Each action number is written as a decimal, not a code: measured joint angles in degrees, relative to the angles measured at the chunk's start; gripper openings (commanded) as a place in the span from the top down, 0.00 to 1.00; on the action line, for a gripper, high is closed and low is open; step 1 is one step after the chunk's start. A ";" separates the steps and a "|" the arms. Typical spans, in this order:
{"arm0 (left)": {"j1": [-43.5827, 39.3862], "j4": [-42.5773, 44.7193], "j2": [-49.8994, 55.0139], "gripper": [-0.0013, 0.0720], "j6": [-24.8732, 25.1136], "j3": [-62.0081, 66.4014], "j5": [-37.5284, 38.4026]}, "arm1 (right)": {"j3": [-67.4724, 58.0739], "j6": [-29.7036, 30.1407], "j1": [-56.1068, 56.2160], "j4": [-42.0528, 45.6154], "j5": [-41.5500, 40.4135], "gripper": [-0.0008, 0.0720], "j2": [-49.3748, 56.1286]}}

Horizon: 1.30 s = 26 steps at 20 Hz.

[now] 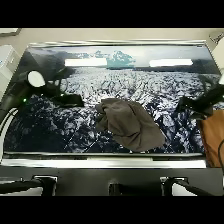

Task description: Fold the clothes and pants, and hang the long-sleeved shirts on hangers.

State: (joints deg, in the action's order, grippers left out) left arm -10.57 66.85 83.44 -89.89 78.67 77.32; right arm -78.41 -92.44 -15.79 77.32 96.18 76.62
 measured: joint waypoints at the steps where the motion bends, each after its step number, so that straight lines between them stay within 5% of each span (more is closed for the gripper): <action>1: 1.14 -1.77 -0.24 0.01 1.16 -3.34 -0.22 | 2.25 0.44 -1.57 -0.79 0.35 0.02 -0.07; 7: -1.64 -18.14 0.72 0.01 9.07 -22.05 -14.14 | 15.80 2.97 -5.22 -4.72 -0.68 0.02 -0.79; 14: -6.62 -25.59 3.65 0.04 12.90 -25.73 -24.65 | 19.69 3.96 -5.73 -6.62 -2.67 0.02 -0.87; 17: -8.70 -27.06 3.96 0.36 13.46 -26.01 -27.61 | 21.88 3.89 -5.53 -7.58 -5.35 0.02 -0.90; 20: -10.75 -28.22 4.11 0.88 13.73 -26.01 -29.51 | 25.11 3.72 -4.24 -8.33 -8.52 0.02 -0.90; 21: -11.10 -28.50 4.11 0.94 13.90 -25.97 -29.79 | 26.08 3.69 -3.48 -8.59 -9.57 0.02 -0.90; 26: -10.27 -29.31 3.58 0.95 15.87 -25.88 -27.96 | 29.88 2.38 1.29 -9.05 -15.74 0.05 -0.90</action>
State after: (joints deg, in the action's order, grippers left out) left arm -20.84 37.54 87.02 -74.02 52.80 49.36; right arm -48.53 -90.06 -14.50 68.27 80.44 75.72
